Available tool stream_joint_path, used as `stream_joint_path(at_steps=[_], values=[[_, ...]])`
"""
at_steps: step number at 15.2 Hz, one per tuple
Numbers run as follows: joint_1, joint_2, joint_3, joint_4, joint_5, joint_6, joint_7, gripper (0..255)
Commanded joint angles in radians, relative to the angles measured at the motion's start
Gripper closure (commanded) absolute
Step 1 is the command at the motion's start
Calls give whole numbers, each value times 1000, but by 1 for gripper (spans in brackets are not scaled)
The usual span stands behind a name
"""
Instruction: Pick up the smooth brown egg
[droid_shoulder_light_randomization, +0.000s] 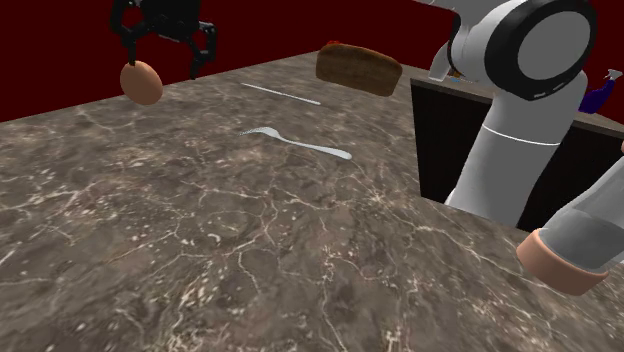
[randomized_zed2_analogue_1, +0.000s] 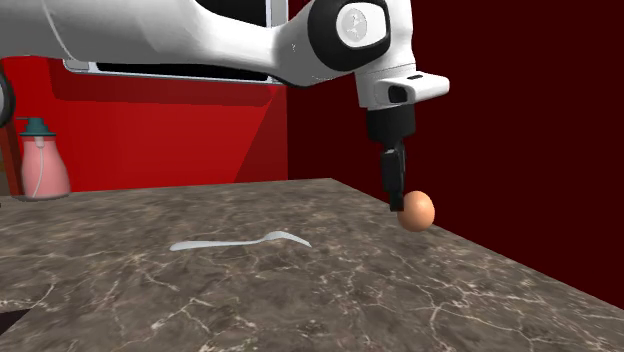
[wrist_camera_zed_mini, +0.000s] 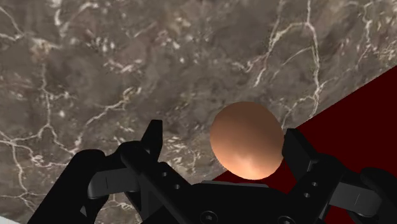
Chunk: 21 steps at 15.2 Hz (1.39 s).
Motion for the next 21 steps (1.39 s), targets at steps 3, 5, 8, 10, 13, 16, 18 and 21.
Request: stream_joint_path(at_steps=[3, 5, 8, 10, 13, 16, 18, 21], values=[[52, 131, 11, 158, -76, -15, 70, 0], [47, 120, 10, 115, -70, 17, 68, 0], [40, 106, 9, 57, -63, 64, 64, 0], [37, 100, 9, 28, -60, 87, 63, 0], [37, 100, 9, 28, -60, 87, 63, 255], [37, 101, 9, 28, -60, 87, 63, 255], [37, 101, 9, 28, -60, 87, 64, 255], [37, 100, 9, 28, -60, 87, 63, 255]])
